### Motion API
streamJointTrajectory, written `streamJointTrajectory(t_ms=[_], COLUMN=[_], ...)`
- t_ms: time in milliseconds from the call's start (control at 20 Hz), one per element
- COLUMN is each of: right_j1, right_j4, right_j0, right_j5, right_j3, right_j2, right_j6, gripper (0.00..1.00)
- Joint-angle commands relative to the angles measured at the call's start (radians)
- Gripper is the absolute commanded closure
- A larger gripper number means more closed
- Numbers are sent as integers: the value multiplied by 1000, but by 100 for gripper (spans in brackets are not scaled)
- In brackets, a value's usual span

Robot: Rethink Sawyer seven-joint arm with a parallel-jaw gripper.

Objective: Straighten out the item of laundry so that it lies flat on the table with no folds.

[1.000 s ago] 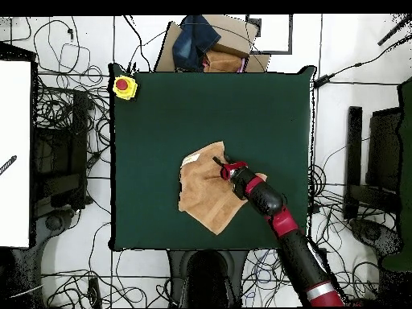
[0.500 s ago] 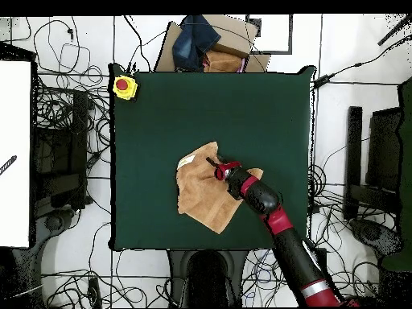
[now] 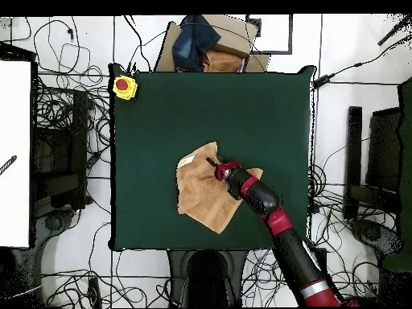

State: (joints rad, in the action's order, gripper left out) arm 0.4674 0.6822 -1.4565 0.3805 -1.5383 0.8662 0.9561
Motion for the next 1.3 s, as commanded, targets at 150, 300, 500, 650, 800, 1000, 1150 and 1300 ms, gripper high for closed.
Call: streamJointTrajectory(t_ms=[150,300,500,650,800,1000,1150,1300], right_j1=[35,14,-16,-11,11,-15,74,146], right_j4=[20,31,61,84,108,122,130,141], right_j0=[9,12,8,30,61,122,106,93], right_j5=[82,62,-8,-80,-140,-240,-239,-228], right_j3=[149,145,115,112,133,150,230,308], right_j2=[16,1,-40,-51,-56,-106,-78,-49], right_j6=[-239,-207,-122,-55,-10,102,22,-53], gripper=[0,0,0,0,0,0,0,0])
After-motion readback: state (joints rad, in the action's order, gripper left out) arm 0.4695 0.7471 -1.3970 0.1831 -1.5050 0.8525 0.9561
